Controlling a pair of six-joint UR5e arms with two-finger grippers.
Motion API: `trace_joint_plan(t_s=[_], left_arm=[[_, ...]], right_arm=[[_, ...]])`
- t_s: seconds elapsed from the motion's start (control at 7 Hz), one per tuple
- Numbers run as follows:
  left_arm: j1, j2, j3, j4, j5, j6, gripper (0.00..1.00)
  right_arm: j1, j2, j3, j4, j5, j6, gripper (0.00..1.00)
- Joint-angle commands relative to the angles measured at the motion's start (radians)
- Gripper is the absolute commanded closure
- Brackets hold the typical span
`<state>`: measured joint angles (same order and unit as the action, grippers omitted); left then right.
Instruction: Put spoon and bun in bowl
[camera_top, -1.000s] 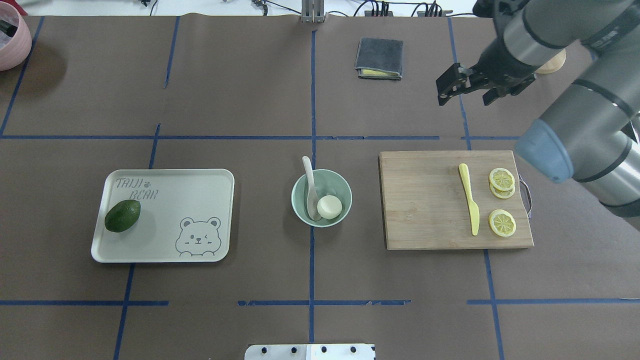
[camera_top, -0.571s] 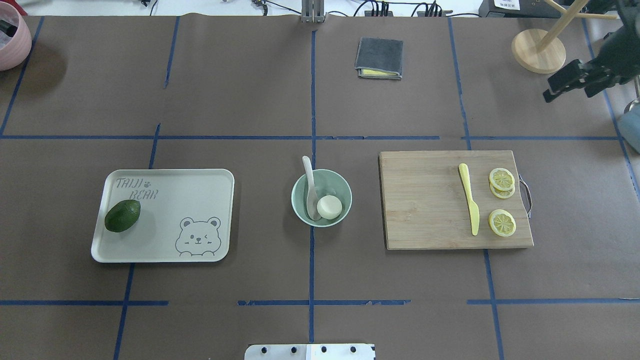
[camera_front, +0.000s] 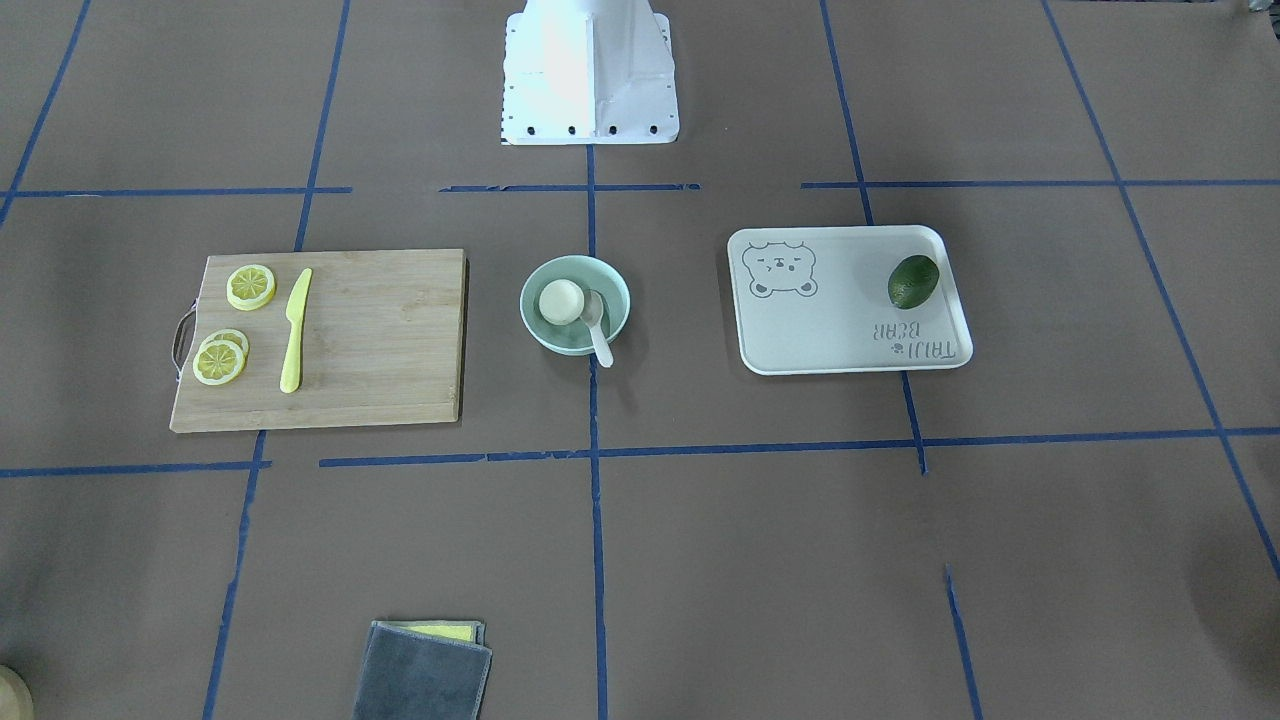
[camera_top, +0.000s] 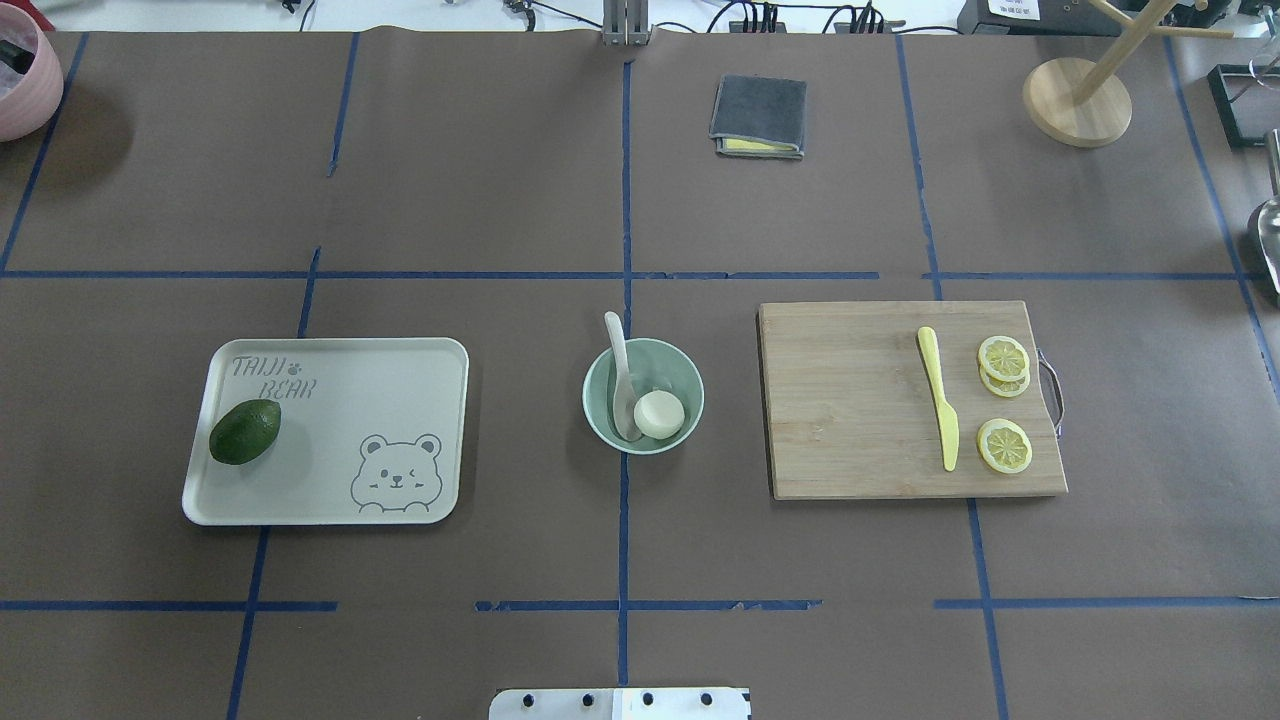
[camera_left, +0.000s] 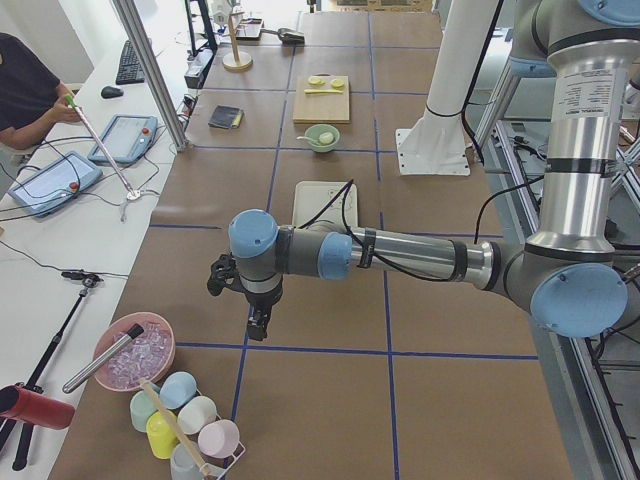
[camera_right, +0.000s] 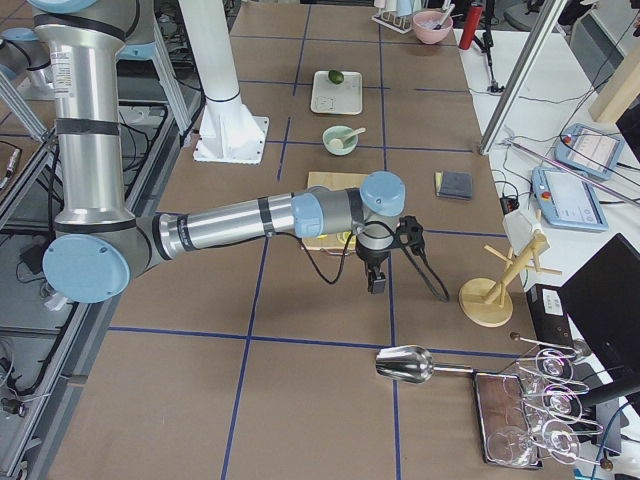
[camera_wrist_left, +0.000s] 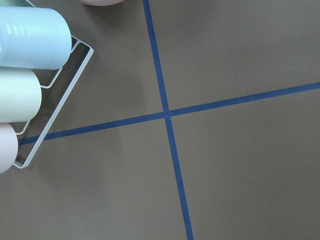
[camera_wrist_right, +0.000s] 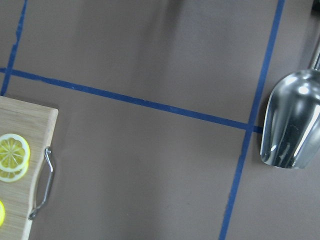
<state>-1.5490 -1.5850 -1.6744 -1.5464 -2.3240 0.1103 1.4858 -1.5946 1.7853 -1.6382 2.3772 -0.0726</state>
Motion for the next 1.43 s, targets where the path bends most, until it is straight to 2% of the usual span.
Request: trace_joint_plan(t_s=[0.0, 0.43, 0.86, 1.29], left_arm=[[0.000, 0.000, -0.001, -0.003, 0.000, 0.000, 0.00], [0.001, 0.031, 0.001, -0.011, 0.000, 0.003, 0.00], [-0.038, 0.053, 0.028, 0.003, 0.000, -0.001, 0.00], [-0.048, 0.050, 0.042, 0.005, -0.002, -0.009, 0.00]], right_arm=[[0.047, -0.013, -0.044, 0.012, 0.007, -0.070, 0.00], [0.065, -0.045, -0.055, 0.037, 0.002, -0.062, 0.00], [0.143, -0.047, -0.148, 0.037, 0.071, -0.062, 0.00], [0.143, -0.044, -0.150, 0.038, 0.077, -0.059, 0.00]])
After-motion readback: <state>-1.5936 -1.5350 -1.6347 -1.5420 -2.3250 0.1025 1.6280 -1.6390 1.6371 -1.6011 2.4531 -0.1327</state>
